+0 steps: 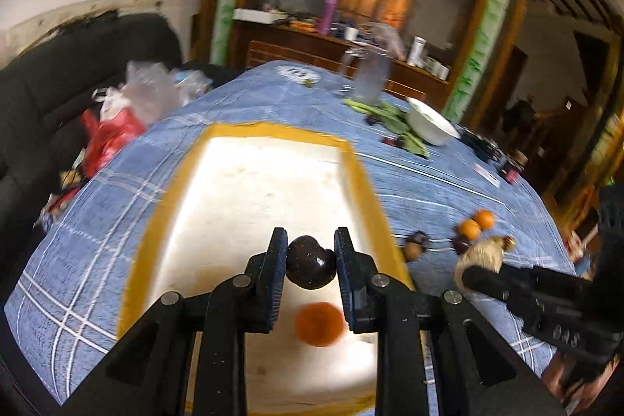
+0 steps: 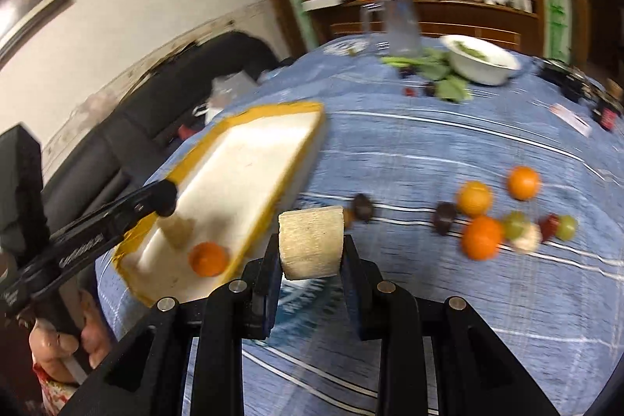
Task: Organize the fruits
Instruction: 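Release the dark plum into the tray with the left tool while the right tool releases its cube there, then grasp an orange with the right tool while the left tool grasps another orange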
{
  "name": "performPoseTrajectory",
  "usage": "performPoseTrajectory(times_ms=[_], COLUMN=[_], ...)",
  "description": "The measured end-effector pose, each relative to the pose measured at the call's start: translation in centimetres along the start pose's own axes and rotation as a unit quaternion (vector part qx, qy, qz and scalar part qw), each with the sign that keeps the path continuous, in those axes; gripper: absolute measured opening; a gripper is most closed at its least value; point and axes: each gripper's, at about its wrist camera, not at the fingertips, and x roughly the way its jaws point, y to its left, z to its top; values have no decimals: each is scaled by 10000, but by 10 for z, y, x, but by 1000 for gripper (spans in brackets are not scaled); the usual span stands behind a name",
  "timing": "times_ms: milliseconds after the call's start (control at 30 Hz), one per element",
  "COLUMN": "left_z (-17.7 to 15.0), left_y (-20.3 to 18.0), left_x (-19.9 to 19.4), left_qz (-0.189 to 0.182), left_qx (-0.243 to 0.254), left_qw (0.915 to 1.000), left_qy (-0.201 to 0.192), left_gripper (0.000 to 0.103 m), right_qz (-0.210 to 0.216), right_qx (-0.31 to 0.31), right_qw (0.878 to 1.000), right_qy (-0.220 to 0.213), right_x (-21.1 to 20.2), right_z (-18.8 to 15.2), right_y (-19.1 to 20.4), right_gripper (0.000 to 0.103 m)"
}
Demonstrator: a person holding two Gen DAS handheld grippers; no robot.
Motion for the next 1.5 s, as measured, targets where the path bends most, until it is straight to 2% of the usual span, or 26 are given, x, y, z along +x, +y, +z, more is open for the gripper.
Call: performPoseTrajectory(times_ms=[233, 400, 600, 633, 733, 767, 933, 1067, 1167, 1500], left_z=[8, 9, 8, 8, 7, 7, 9, 10, 12, 12], left_y=[42, 60, 72, 73, 76, 76, 75, 69, 63, 18], left_x=[19, 35, 38, 38, 36, 35, 23, 10, 3, -13], left_qz=[194, 143, 109, 106, 94, 98, 78, 112, 100, 65], left_qx=[-516, -840, -1032, -1052, -1126, -1145, -1204, -1194, -1149, -690], left_qw=[9980, 9949, 9930, 9927, 9920, 9919, 9918, 9923, 9930, 9974], left_qy=[302, 538, 567, 574, 558, 535, 427, 311, 250, 192], left_gripper=[24, 24, 26, 28, 49, 51, 61, 64, 66, 72], right_qz=[213, 144, 27, 16, -13, -16, -4, 7, 12, -80], right_qx=[-614, -861, -1064, -1081, -1152, -1165, -1213, -1196, -1146, -717], right_qw=[9974, 9949, 9920, 9918, 9909, 9907, 9911, 9920, 9929, 9974], right_qy=[299, 500, 672, 681, 694, 698, 548, 403, 310, -14], right_x=[40, 65, 87, 89, 93, 93, 88, 77, 66, 21], right_z=[8, 12, 12, 13, 11, 11, 12, 15, 15, 6], right_y=[55, 75, 89, 91, 94, 96, 99, 98, 92, 51], right_gripper=[31, 31, 31, 31, 31, 31, 45, 47, 53, 55])
